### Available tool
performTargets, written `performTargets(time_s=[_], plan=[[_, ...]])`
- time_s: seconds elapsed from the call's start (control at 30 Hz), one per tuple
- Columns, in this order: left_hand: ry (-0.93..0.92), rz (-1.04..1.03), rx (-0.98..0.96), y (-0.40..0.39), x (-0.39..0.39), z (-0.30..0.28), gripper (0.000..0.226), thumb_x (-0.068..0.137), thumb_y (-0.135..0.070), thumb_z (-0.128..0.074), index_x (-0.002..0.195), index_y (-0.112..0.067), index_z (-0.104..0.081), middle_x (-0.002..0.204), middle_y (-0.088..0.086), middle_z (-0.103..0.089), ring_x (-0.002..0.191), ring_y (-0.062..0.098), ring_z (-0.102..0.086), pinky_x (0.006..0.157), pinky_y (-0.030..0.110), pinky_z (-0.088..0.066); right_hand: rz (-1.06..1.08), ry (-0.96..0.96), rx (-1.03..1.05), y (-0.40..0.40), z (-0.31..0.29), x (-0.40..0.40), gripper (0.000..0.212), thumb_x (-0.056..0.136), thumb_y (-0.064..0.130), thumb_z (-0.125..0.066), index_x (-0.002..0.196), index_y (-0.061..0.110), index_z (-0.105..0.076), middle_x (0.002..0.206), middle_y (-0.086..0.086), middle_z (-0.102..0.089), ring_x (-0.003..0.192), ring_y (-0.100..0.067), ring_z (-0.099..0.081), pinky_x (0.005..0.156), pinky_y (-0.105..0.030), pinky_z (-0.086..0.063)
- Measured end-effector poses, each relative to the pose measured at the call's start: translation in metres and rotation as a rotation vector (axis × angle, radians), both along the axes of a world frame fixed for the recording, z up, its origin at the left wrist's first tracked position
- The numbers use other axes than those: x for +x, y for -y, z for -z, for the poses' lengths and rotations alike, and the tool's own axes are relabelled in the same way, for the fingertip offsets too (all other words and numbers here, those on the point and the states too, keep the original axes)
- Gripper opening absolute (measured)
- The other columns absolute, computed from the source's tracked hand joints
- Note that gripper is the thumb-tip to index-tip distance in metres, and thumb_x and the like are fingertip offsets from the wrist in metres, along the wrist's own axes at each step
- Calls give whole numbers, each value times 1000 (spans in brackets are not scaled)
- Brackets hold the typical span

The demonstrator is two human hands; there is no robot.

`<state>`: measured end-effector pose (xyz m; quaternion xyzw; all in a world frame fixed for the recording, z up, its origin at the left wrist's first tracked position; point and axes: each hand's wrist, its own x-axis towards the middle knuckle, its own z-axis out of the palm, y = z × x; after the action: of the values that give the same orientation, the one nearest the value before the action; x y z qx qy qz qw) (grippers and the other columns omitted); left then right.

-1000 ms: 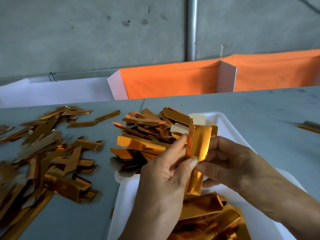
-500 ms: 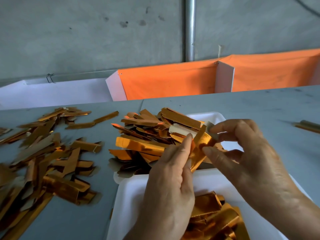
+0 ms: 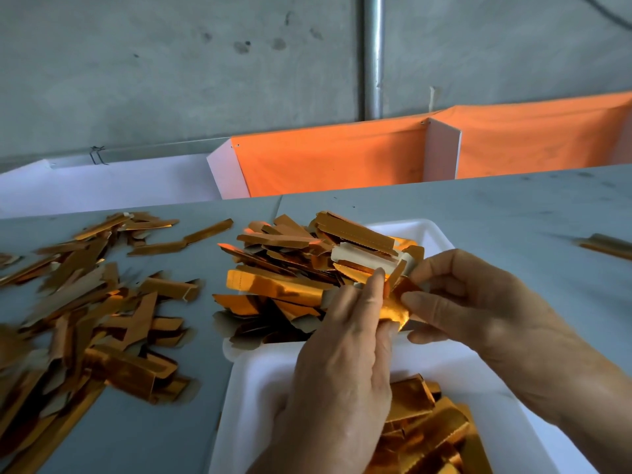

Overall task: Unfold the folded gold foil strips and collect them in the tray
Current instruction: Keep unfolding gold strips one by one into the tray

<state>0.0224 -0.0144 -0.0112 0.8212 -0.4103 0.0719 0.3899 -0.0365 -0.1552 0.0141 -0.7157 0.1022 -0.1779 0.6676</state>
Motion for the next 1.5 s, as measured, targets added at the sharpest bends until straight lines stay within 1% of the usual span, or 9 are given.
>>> performTargets(time_s=[0.23, 0.4, 0.57, 0.7, 0.93, 1.03, 1.1, 1.37, 1.5], plan=[[51, -1, 40, 1, -2, -2, 52, 97, -38, -32, 146, -42, -15, 111, -24, -32, 100, 0, -49, 80, 16, -43, -72, -74, 39, 6, -5, -6, 16, 64, 23, -72, 75, 11, -68, 81, -10, -74, 72, -19, -70, 67, -25, -57], [37, -5, 51, 3, -1, -2, 51, 98, -35, -33, 146, -40, -18, 114, -24, -35, 103, -1, -52, 81, 13, -45, 16, -103, -82, 5, -4, -3, 6, 83, 13, -66, 79, 10, -69, 77, -4, -74, 71, -15, -70, 69, -30, -53], [39, -3, 70, 2, -2, -3, 48, 97, -38, -29, 144, -41, -19, 118, -23, -35, 102, 0, -54, 84, 23, -48, -18, -143, -117, 6, 1, -2, 22, 91, 18, -57, 79, 17, -75, 86, -1, -75, 84, -15, -71, 89, -38, -53], [50, -6, 71, 2, -2, -3, 50, 96, -40, -27, 146, -40, -17, 120, -22, -42, 104, -2, -52, 88, 20, -47, -115, -98, 41, 8, 3, -3, 25, 79, 28, -59, 86, 10, -76, 95, -11, -74, 95, -23, -70, 97, -41, -49], [74, -6, 31, 1, -1, -2, 51, 97, -37, -37, 146, -35, -25, 122, -17, -52, 107, 1, -53, 89, 23, -48, -187, -116, -106, 6, 2, -5, 28, 84, 40, -64, 99, 20, -75, 102, 0, -73, 97, -17, -69, 91, -36, -53], [204, -29, 65, 3, -3, -2, 47, 99, -35, -39, 145, -34, -30, 124, -14, -54, 105, -1, -54, 87, 14, -46, -189, -146, -21, 11, 3, -4, 25, 84, 25, -60, 95, 9, -76, 99, -6, -74, 97, -20, -70, 93, -38, -53], [168, -17, 78, 3, -4, -2, 51, 98, -38, -33, 147, -38, -19, 127, -19, -47, 109, -4, -47, 89, 10, -43, -212, -168, 27, 13, 3, -5, 25, 82, 22, -61, 93, 5, -76, 99, -9, -74, 98, -22, -69, 94, -38, -52], [139, 28, 28, 4, -8, -4, 63, 86, -51, -29, 147, -34, -26, 123, -17, -54, 108, -1, -50, 91, 20, -46, -212, -101, 256, 12, 10, -2, 39, 73, 29, -65, 91, -5, -72, 100, -24, -69, 93, -27, -65, 77, -26, -55], [153, 25, 0, 4, -6, -4, 55, 88, -44, -41, 141, -30, -41, 113, -14, -63, 100, 3, -58, 85, 26, -53, -272, -109, 216, 16, 10, -2, 33, 81, 27, -69, 94, -3, -72, 102, -21, -70, 98, -28, -66, 86, -33, -55]])
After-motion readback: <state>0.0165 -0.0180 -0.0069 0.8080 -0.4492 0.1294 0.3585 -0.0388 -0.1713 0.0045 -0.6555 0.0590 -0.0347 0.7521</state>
